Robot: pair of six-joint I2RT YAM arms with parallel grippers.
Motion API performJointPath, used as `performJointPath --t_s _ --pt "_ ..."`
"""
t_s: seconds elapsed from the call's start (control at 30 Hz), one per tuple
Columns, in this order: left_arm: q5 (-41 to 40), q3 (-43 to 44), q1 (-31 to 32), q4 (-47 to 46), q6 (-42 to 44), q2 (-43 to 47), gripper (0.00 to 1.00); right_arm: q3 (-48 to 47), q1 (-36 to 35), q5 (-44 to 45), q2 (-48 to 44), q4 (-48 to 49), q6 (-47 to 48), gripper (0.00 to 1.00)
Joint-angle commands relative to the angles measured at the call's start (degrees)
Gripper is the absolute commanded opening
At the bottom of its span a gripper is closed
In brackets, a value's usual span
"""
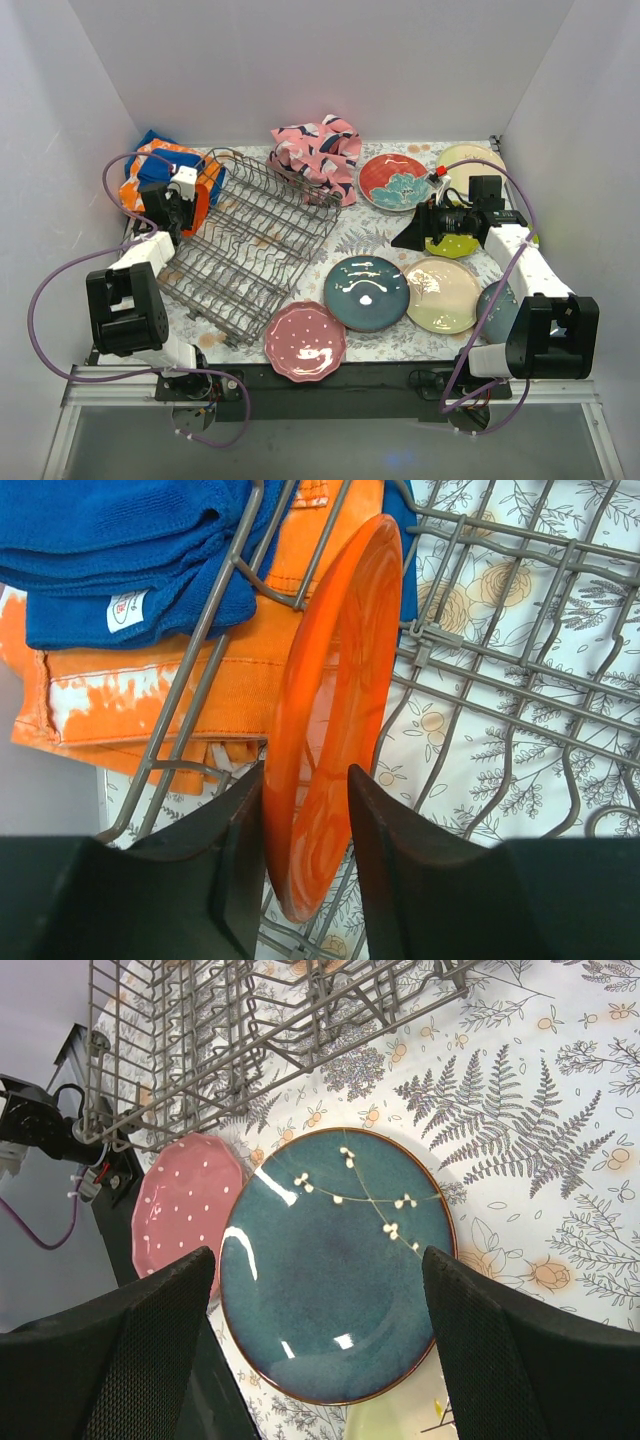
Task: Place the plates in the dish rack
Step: Insert the plate into the dish rack
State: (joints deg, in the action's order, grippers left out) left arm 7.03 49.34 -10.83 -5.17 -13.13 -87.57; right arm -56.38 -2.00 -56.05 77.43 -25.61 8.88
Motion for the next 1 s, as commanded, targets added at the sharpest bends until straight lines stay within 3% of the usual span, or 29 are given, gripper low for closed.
performJointPath --t_s 0.0,0.57,0.9,0.97 --pt "-1.7 1.7 -0.2 -0.2 -1.8 1.8 0.35 -1.3 0.0 -0.5 -0.8 -0.1 0.9 0.89" --pt "-5.1 6.2 -0.3 4.9 -9.0 9.0 0.42 -2.2 0.0 -0.6 -1.8 -1.6 3.5 0.89" --pt "-1.6 10.4 -0.3 19.9 -25.3 17.8 0.71 -4.1 -1.9 0.2 -2.1 -7.9 11.6 0.90" --pt "0.8 9.6 -0.3 21.5 -27.6 20.1 0.83 -3.7 -2.8 1.3 -2.5 -8.5 13.3 0.90"
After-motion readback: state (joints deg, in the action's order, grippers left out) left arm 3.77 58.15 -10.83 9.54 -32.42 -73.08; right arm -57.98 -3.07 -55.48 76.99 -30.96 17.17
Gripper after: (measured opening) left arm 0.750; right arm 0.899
